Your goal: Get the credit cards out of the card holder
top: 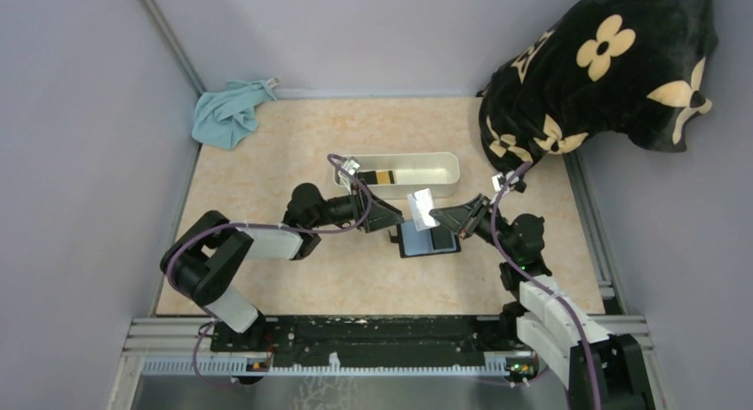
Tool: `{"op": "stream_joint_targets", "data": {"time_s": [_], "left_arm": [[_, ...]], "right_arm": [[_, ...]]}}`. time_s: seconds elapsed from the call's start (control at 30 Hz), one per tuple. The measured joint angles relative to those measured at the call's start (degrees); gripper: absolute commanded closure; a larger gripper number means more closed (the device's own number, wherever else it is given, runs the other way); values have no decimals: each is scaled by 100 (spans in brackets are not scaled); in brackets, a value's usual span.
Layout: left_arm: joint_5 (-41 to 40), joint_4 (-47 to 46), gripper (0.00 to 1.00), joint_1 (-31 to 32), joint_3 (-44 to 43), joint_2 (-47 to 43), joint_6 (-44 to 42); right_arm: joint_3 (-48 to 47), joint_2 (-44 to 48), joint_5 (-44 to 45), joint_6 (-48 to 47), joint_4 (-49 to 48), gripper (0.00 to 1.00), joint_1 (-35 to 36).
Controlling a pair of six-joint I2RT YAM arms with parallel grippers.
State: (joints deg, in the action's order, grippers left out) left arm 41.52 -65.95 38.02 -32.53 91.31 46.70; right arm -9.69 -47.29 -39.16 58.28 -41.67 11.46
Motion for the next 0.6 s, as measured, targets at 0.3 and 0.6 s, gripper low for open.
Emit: {"op": "stream_joint_targets", "data": {"time_s": [0.3,0.6], "left_arm": [[160,-1178,45,0,0,562,654],[46,-1185,48,24,-59,564,649]], "right_arm": [[-4,74,17,203,-245,100,210],[-20,-140,238,175,-313,100,640]]}}
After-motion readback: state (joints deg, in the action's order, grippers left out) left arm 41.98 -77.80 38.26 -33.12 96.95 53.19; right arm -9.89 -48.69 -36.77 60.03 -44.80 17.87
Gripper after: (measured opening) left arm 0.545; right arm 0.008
